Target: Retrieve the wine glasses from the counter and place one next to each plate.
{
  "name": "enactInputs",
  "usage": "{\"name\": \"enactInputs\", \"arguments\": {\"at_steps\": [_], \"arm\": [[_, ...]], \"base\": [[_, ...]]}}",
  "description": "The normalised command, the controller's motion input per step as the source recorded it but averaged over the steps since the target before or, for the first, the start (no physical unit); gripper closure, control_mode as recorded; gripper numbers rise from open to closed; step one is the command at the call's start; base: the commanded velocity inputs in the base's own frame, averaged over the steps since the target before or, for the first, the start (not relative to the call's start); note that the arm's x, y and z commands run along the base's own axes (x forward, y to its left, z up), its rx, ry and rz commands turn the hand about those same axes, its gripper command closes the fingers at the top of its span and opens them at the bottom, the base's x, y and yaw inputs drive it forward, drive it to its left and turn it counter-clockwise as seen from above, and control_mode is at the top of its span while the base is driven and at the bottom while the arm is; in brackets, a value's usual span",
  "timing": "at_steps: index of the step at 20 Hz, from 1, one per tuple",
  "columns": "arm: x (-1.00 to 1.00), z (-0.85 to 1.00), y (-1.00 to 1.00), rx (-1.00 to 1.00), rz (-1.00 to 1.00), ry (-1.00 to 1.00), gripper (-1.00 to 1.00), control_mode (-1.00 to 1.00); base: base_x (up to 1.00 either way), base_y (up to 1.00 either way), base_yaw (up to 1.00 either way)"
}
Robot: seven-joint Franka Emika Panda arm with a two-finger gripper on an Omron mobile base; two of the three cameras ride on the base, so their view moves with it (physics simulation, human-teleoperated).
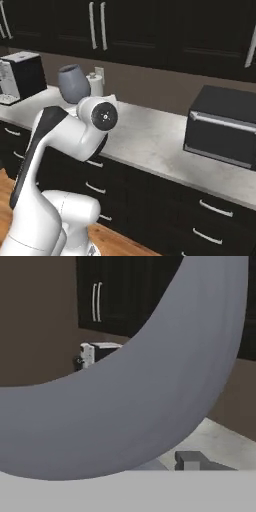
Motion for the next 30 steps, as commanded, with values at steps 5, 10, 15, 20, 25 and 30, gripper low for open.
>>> {"name": "enactInputs", "arguments": {"at_steps": [5, 10, 15, 20, 25, 30], "arm": [[0.0, 0.0, 0.0, 0.0, 0.0, 0.0, 1.0, 1.0], [0.0, 0.0, 0.0, 0.0, 0.0, 0.0, 1.0, 1.0], [0.0, 0.0, 0.0, 0.0, 0.0, 0.0, 1.0, 1.0], [0.0, 0.0, 0.0, 0.0, 0.0, 0.0, 1.0, 1.0], [0.0, 0.0, 0.0, 0.0, 0.0, 0.0, 1.0, 1.0], [0.0, 0.0, 0.0, 0.0, 0.0, 0.0, 1.0, 1.0]], "base": [[0.02, 0.31, 0.67], [0.05, 0.11, 0.75], [0.07, 0.1, 0.82], [0.09, 0.15, 0.83], [0.53, 0.02, 0.76], [0.91, 0.0, 0.69]]}}
